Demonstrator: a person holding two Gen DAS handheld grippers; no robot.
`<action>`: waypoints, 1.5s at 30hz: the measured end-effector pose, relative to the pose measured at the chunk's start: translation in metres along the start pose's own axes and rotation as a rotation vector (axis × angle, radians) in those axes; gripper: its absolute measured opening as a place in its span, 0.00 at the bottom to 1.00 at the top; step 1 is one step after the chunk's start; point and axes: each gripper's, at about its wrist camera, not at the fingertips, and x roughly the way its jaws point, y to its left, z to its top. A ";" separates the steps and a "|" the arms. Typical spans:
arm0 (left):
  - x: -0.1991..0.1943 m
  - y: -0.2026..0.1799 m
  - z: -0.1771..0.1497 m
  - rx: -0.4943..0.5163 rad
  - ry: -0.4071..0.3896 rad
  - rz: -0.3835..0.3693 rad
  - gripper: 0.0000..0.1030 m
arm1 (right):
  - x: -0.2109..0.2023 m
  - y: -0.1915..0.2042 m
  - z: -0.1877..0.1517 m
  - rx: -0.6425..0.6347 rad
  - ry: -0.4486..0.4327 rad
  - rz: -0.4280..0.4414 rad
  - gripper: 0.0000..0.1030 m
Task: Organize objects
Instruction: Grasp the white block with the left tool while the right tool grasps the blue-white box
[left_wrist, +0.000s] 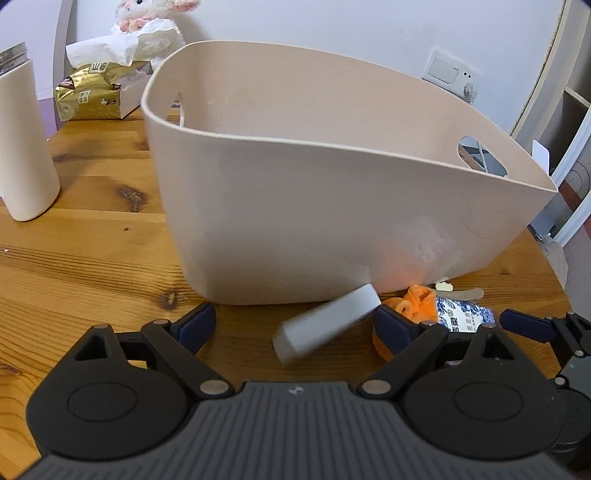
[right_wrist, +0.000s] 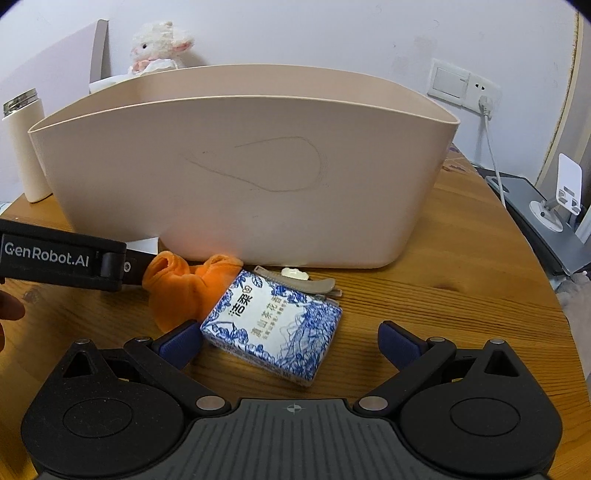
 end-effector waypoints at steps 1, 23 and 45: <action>0.000 -0.001 -0.001 -0.006 -0.010 0.009 0.91 | 0.001 -0.001 0.000 0.002 0.000 -0.002 1.00; -0.011 0.006 -0.016 0.092 -0.051 0.123 0.40 | -0.009 -0.003 -0.003 0.013 -0.008 0.024 0.74; -0.061 0.009 -0.025 0.073 -0.121 0.042 0.16 | -0.056 -0.014 -0.007 0.054 -0.110 -0.020 0.63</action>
